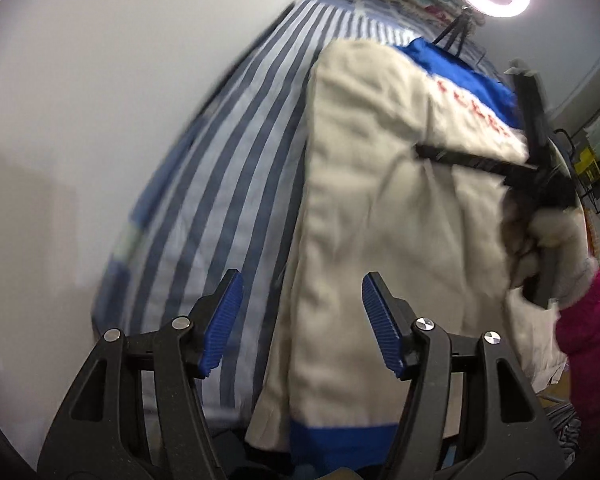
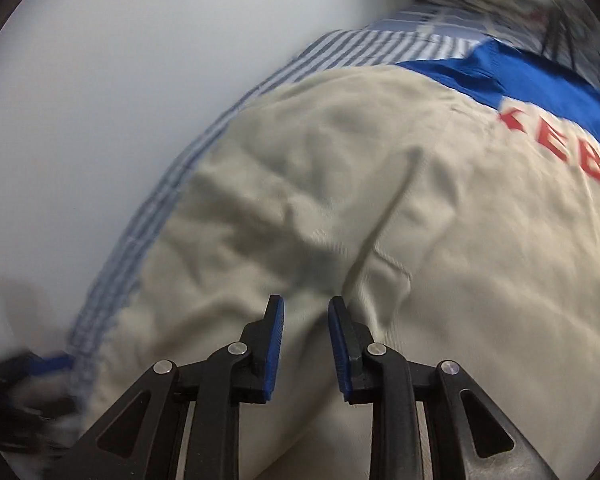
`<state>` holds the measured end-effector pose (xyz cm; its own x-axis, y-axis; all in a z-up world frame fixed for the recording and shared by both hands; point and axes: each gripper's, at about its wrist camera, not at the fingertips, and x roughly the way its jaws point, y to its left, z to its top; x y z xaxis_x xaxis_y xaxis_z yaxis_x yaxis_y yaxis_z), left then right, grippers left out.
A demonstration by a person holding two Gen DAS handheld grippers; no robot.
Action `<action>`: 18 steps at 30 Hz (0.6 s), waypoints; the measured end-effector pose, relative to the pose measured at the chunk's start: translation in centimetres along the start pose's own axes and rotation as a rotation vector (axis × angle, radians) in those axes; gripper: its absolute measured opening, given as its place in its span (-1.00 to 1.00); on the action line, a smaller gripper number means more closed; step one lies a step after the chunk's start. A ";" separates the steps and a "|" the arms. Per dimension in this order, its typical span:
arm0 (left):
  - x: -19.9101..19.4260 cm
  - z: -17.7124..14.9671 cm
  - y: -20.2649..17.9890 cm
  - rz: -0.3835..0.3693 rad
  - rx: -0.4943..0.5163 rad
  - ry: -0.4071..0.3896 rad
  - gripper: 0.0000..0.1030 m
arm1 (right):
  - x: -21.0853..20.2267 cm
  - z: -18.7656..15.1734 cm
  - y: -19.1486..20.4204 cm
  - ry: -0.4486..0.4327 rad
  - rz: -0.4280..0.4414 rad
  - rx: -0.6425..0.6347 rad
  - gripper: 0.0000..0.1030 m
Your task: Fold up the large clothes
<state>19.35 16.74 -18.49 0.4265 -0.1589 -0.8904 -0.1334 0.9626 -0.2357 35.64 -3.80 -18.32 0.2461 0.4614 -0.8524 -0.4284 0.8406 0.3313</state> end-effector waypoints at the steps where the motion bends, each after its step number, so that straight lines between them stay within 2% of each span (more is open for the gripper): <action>1: 0.3 -0.3 0.4 0.001 -0.013 0.006 0.24 | -1.4 -0.4 0.2 -0.015 0.021 0.001 -0.49; 4: 1.6 -1.8 2.2 -0.006 -0.082 0.030 0.24 | -5.1 -2.6 1.0 -0.037 0.094 -0.013 -0.47; 7: 1.6 -2.8 2.8 -0.021 -0.102 0.029 0.24 | -7.3 -5.9 1.7 -0.023 0.166 -0.016 -0.47; 13: 1.1 -4.6 2.3 -0.062 -0.089 0.014 0.22 | -6.3 -10.4 3.1 0.023 0.191 -0.004 -0.47; 14: 0.8 -4.5 2.2 -0.062 -0.084 0.007 0.13 | -5.6 -11.0 3.4 0.035 0.188 -0.001 -0.47; 15: 0.7 -4.7 1.9 -0.067 -0.072 0.008 -0.32 | -5.3 -11.2 3.3 0.045 0.186 0.000 -0.47; 16: 0.7 -4.8 1.7 -0.079 -0.065 0.013 -0.54 | -4.9 -11.5 3.5 0.055 0.183 0.000 -0.47; 18: 0.2 -4.8 1.4 -0.076 -0.055 -0.015 -0.74 | -4.3 -11.5 3.7 0.064 0.172 -0.001 -0.47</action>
<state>14.97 16.95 -20.89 0.4508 -0.2276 -0.8631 -0.1490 0.9342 -0.3242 23.02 -5.93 -18.10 0.1136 0.5790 -0.8074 -0.4601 0.7509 0.4737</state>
